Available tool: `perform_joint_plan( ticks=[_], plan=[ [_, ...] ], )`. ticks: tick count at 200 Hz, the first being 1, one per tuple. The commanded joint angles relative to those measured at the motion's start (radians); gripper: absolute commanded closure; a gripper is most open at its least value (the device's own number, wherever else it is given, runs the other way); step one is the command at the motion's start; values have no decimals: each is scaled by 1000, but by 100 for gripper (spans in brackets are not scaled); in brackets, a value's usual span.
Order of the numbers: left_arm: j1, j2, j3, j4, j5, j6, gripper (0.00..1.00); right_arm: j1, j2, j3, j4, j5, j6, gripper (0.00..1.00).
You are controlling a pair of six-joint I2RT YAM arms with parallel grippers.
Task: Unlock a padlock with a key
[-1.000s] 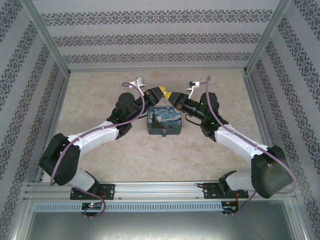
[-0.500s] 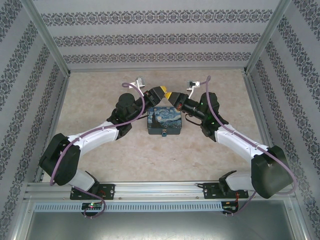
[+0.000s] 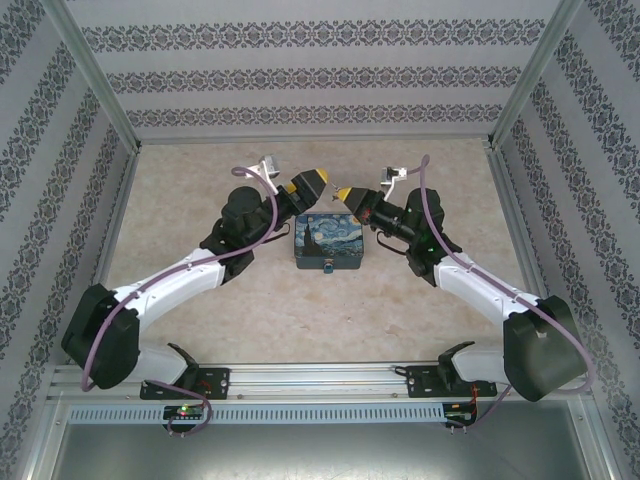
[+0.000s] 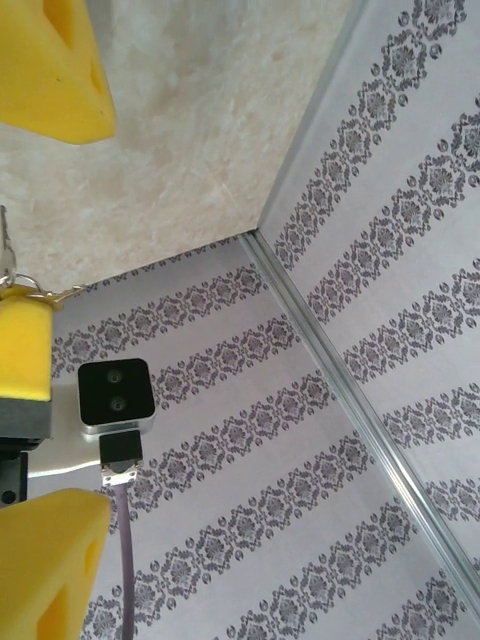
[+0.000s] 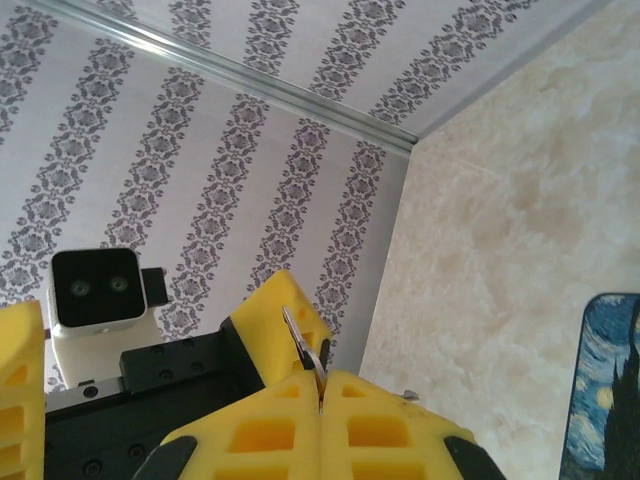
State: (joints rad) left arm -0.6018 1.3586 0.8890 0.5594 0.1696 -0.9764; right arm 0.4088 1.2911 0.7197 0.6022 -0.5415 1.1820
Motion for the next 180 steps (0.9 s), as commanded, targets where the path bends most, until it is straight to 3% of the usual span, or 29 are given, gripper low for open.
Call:
perform_joint_plan(
  ticks=[1,51,96,180],
  plan=[
    [-1,-26,-18,-85,-14,46,9,-11,-13,-14,12,-23,72,100],
    [-1,-39,-28,-205,4,73,6,-18,-10,-50,-3,-20,130,100],
    [-2,-3,-20,-183,42,60,7,-16,-28,-102,-6,-14,142,100],
    [-25,146,5,-19,94,-41,37,30,-23,-105,-6,-16,158,100]
  ],
)
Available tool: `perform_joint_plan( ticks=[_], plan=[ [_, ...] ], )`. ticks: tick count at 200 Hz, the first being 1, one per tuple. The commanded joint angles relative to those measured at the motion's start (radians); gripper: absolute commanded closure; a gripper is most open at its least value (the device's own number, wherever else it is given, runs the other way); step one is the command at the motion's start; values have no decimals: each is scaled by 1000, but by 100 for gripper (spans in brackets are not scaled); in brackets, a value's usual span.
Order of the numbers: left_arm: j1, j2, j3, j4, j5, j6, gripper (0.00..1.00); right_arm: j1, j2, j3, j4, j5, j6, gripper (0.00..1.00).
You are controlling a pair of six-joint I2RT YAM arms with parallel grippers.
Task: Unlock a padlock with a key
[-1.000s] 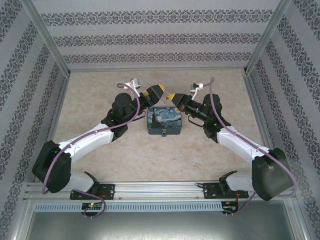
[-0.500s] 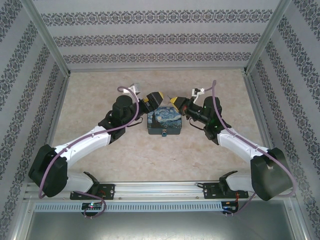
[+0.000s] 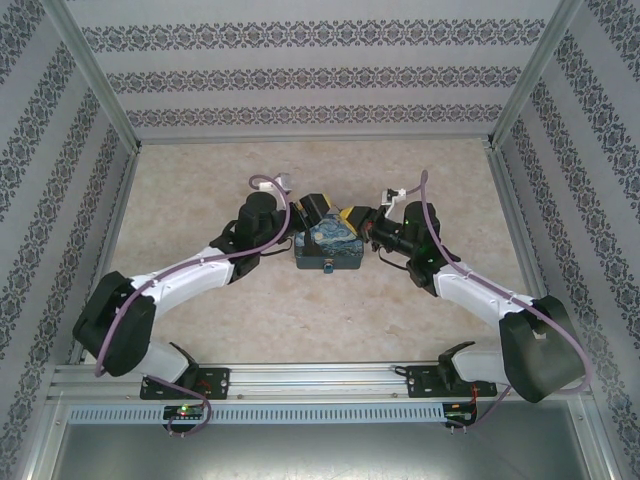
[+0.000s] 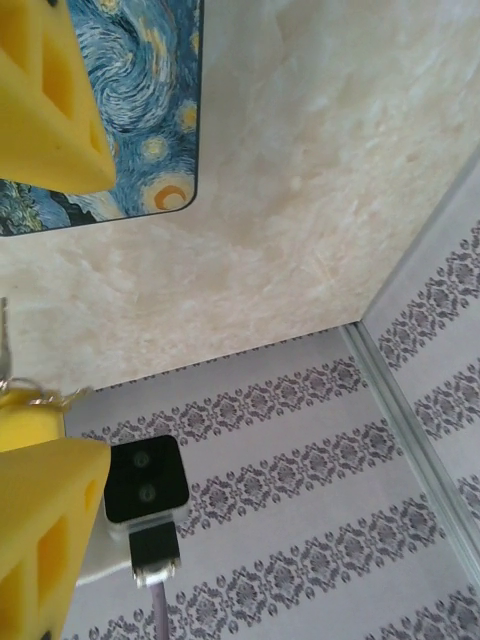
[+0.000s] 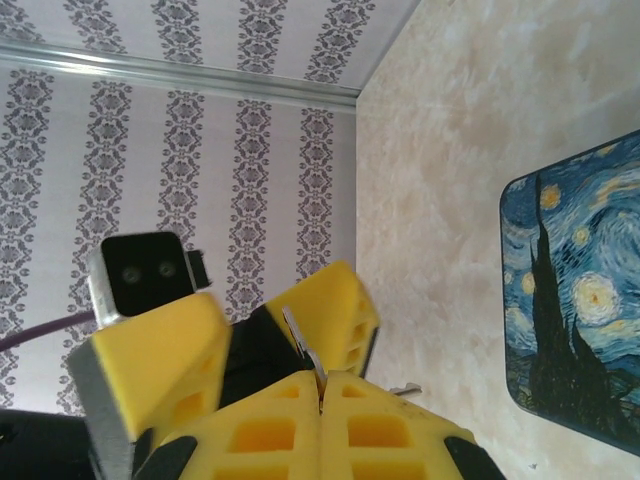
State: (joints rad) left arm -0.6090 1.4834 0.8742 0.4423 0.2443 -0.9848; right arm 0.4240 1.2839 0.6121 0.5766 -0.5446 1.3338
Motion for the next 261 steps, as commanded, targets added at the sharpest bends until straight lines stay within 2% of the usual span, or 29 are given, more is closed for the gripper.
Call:
perform_joint_plan(
  ticks=[1,35,63,134,174,225,261],
  plan=[
    [-18,23,19,99,18,-33,37,15,-16,3,20,-12,7,100],
    [-30,44,26,126,1,-49,37,16,-4,8,21,-20,8,100],
    [-38,57,37,133,-5,-49,41,16,2,8,26,-26,8,100],
    [-50,90,49,174,-19,-64,66,27,30,27,30,-35,8,100],
    [-49,92,49,177,-25,-64,76,33,43,32,31,-32,8,100],
    [-51,100,41,187,-20,-72,76,42,49,40,35,-25,8,100],
    [-51,101,29,194,-20,-76,71,45,50,47,33,-18,8,100]
  ],
)
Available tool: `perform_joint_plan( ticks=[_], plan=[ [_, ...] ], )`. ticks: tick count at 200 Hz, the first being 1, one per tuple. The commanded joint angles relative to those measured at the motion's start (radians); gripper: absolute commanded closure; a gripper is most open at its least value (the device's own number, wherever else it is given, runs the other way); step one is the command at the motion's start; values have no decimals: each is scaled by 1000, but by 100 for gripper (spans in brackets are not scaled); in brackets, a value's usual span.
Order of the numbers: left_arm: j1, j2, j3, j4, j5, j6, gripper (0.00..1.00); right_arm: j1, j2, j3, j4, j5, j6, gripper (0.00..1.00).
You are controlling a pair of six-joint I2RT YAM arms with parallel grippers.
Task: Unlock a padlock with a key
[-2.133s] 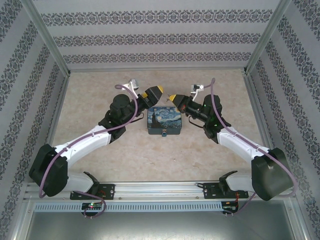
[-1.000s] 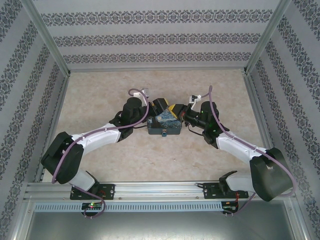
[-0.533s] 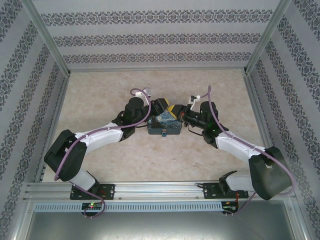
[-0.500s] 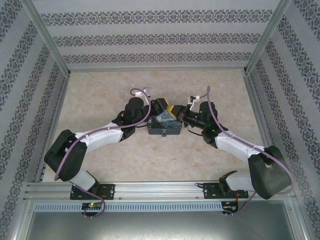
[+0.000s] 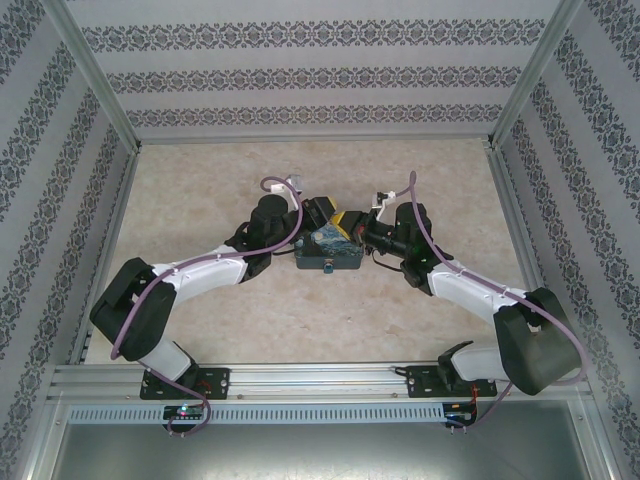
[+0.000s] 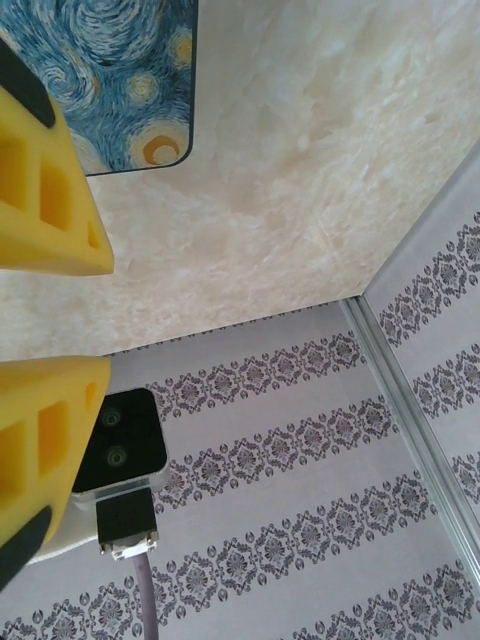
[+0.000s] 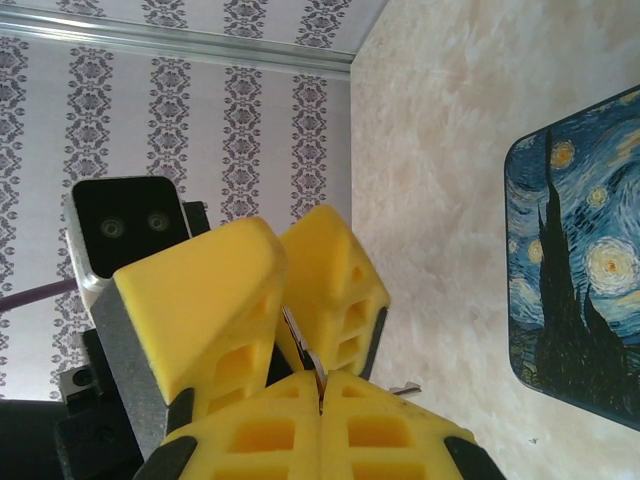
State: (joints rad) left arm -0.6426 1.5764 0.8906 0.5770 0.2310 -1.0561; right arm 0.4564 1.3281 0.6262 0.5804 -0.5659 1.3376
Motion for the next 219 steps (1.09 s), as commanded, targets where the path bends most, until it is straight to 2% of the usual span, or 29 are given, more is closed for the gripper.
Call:
perform_joint_plan(
  ticks=[1,47,71,82,109,125,142,165,219],
  plan=[
    [-17,8,13,59,-7,-5,71,13,6,33,29,3,5,100],
    [-19,8,13,69,-13,-10,78,16,11,33,29,3,2,100],
    [-19,9,22,61,-7,-4,95,18,10,30,32,1,2,100],
    [-19,10,25,61,-4,-2,100,18,6,28,32,1,0,100],
    [-20,7,27,61,-1,-2,100,12,-4,21,23,0,-7,100],
    [-20,-4,32,43,1,10,100,0,-17,11,22,-6,-16,74],
    [-20,-21,36,19,5,28,100,-19,-43,-1,10,-10,-44,58],
    [-20,-40,37,-1,19,49,100,-55,-80,-14,3,-4,-84,54],
    [-20,-50,43,-7,49,38,100,-85,-99,0,33,-59,-190,57]
  ],
)
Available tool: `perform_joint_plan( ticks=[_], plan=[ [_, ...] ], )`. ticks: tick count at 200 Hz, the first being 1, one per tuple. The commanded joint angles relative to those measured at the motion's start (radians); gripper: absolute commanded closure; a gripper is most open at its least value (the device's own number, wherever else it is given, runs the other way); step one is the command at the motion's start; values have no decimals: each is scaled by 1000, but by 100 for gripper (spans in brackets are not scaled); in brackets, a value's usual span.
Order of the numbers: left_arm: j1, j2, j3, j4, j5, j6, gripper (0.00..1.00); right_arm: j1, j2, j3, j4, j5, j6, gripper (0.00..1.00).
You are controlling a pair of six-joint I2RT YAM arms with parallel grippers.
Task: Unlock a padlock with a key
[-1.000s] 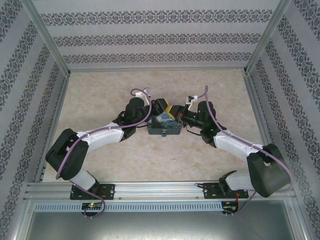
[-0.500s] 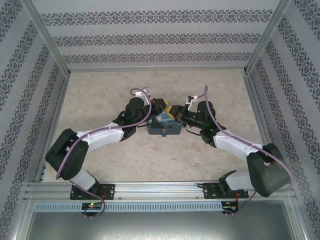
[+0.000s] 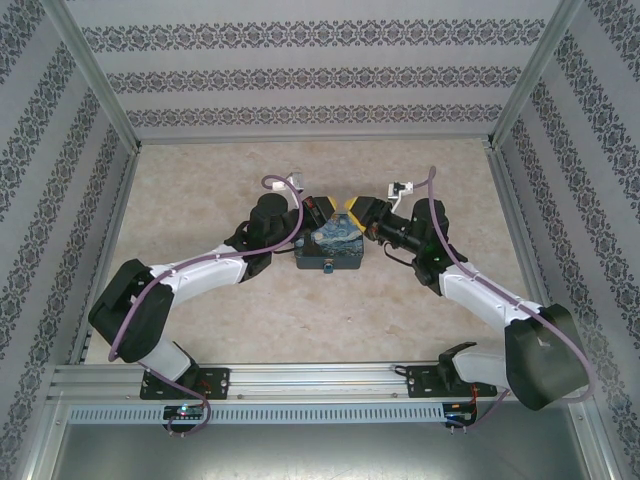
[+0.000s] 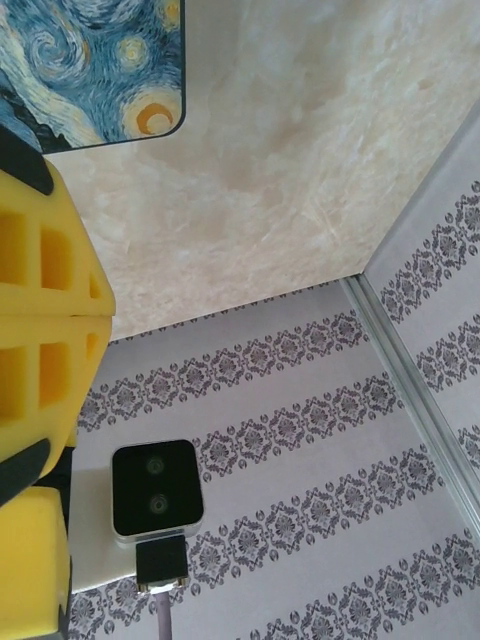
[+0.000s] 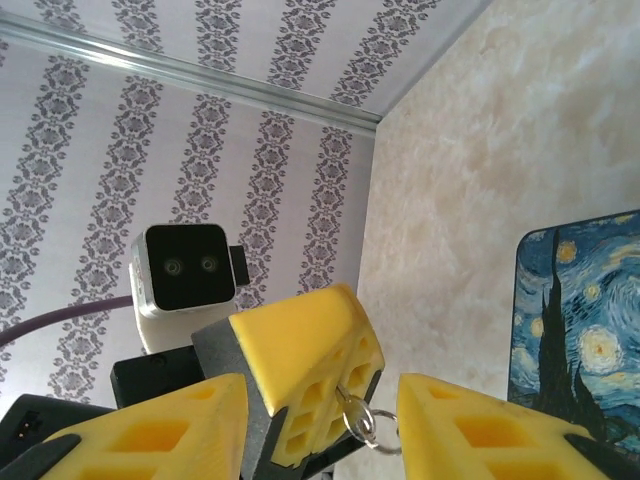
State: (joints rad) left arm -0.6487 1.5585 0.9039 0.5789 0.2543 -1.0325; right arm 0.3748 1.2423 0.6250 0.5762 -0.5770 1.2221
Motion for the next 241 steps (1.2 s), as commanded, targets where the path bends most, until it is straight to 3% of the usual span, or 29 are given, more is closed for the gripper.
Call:
perform_joint_plan(
  ticks=[1,80,241],
  plan=[
    [-15,-32,29,-9,26,13,100,-4,-14,2,37,-48,-75,57],
    [-14,-1,19,107,49,-99,100,21,4,13,50,-49,-97,61],
    [-14,17,21,131,35,-114,100,67,49,34,80,-38,-85,70]
  ],
)
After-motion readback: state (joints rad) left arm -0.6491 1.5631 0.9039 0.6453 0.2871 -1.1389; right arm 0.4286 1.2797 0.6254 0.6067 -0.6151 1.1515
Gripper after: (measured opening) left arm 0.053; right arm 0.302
